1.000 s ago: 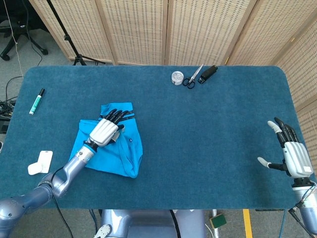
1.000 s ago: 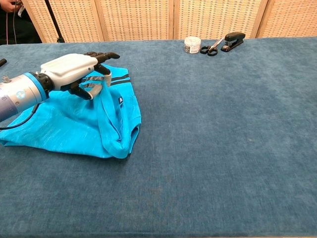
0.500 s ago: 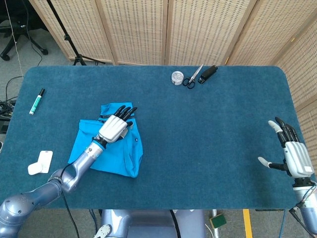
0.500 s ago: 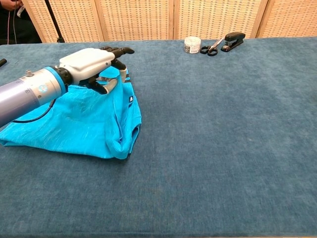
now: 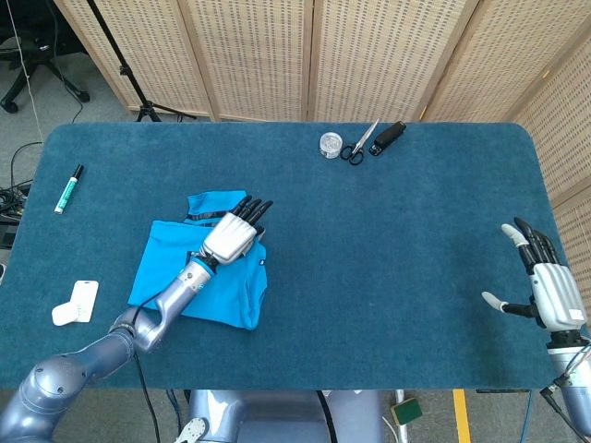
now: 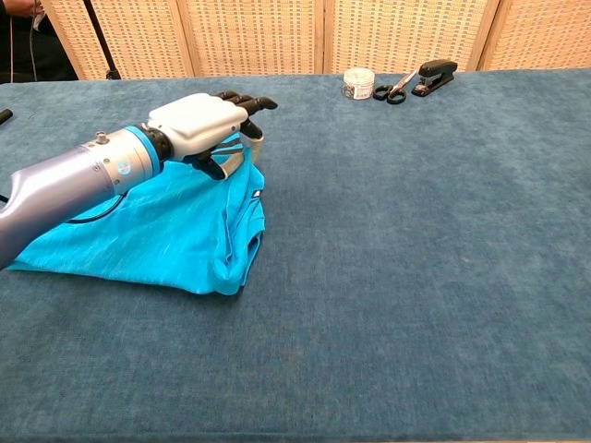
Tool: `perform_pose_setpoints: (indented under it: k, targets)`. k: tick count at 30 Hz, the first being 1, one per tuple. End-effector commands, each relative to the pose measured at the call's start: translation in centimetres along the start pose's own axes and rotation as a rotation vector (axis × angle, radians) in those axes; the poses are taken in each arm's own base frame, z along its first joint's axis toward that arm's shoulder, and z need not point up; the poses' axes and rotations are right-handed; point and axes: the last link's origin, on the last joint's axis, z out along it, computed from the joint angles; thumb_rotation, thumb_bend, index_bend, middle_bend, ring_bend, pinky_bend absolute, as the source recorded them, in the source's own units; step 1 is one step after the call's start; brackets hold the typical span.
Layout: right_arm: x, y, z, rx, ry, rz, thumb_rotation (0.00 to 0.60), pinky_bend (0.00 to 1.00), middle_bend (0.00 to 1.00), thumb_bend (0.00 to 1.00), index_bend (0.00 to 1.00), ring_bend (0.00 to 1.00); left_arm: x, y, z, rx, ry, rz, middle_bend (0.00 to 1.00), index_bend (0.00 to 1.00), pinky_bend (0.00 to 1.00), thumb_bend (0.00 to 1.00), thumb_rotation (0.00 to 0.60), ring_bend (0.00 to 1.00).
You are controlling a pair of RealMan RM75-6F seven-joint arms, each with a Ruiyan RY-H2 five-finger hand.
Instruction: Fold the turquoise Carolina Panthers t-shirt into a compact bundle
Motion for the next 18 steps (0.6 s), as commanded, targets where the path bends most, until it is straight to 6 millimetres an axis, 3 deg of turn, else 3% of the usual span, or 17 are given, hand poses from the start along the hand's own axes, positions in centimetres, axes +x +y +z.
perform_pose_setpoints:
  k: [1, 4, 7, 9, 12, 18]
  targets:
    - [0.0, 0.0, 0.0, 0.000, -0.001, 0.001, 0.600, 0.00, 0.00, 0.00, 0.00, 0.00, -0.2, 0.1, 0.2, 0.009, -0.007, 0.010, 0.00, 0.60, 0.00, 0.51, 0.600, 0.00]
    - [0.0, 0.0, 0.0, 0.001, -0.001, 0.001, 0.600, 0.00, 0.00, 0.00, 0.00, 0.00, -0.5, 0.2, 0.2, 0.016, -0.018, 0.018, 0.00, 0.53, 0.00, 0.48, 0.600, 0.00]
    - [0.0, 0.0, -0.1, 0.003, -0.001, 0.002, 0.600, 0.00, 0.00, 0.00, 0.00, 0.00, -0.7, 0.2, 0.3, 0.035, -0.022, 0.024, 0.00, 0.38, 0.00, 0.43, 0.600, 0.00]
    - [0.0, 0.0, -0.1, 0.003, -0.001, 0.003, 0.600, 0.00, 0.00, 0.00, 0.00, 0.00, -0.8, 0.2, 0.3, 0.048, -0.022, 0.009, 0.00, 0.19, 0.00, 0.37, 0.600, 0.00]
    - [0.1, -0.1, -0.1, 0.004, 0.000, 0.003, 0.600, 0.00, 0.00, 0.00, 0.00, 0.00, -0.4, 0.1, 0.4, 0.065, -0.001, -0.028, 0.00, 0.01, 0.00, 0.30, 0.600, 0.00]
    - [0.1, -0.1, -0.2, 0.008, -0.002, 0.004, 0.600, 0.00, 0.00, 0.00, 0.00, 0.00, 1.4, -0.6, 0.3, 0.082, 0.076, -0.110, 0.00, 0.00, 0.00, 0.25, 0.600, 0.00]
